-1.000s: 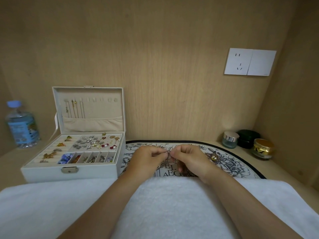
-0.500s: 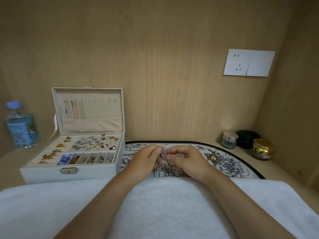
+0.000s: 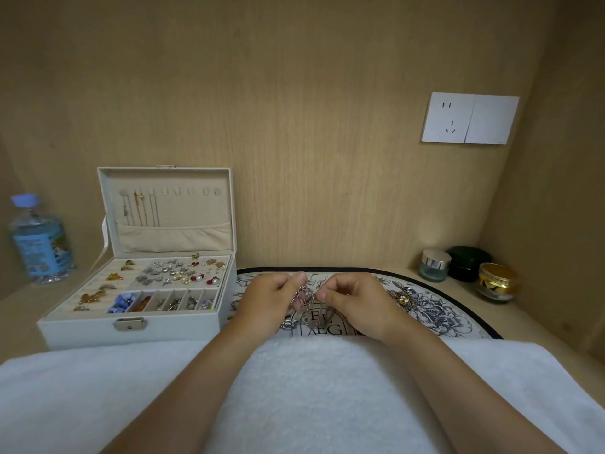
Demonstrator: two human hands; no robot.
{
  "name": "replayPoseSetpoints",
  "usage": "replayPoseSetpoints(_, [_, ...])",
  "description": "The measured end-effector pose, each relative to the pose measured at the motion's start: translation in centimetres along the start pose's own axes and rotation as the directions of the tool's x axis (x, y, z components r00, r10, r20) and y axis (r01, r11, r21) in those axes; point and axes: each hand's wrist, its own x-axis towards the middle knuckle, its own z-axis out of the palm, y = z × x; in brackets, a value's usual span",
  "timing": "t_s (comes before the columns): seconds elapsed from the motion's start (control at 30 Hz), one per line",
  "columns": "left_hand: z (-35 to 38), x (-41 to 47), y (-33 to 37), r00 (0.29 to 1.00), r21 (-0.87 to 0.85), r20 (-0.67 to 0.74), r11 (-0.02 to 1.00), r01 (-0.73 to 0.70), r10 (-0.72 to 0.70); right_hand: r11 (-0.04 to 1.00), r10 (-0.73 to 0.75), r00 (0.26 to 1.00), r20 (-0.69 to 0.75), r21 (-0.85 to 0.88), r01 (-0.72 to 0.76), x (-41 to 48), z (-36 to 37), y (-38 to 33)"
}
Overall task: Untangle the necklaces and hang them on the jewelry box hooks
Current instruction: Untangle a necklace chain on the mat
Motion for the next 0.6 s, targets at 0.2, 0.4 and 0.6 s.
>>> replayPoseSetpoints(0.2, [0.37, -0.27, 0.48, 0.990, -0.179, 0.135, 0.982, 0.064, -0.040, 0.998, 0.008, 0.998, 0.060, 0.056, -0.012, -0.24, 0.37, -0.21])
replayPoseSetpoints(0.4, [0.28, -0.20, 0.40, 0.993, -0.247, 0.115, 0.968, 0.042, -0.014, 0.981, 0.001, 1.000, 0.019, 0.193, -0.005, -0.23, 0.68, -0.42])
replayPoseSetpoints(0.6, [0.24, -0.22, 0.09, 0.996, -0.190, 0.064, 0.981, -0.044, 0.057, 0.978, 0.086, 0.996, 0.017, 0.191, -0.088, -0.52, 0.47, -0.69])
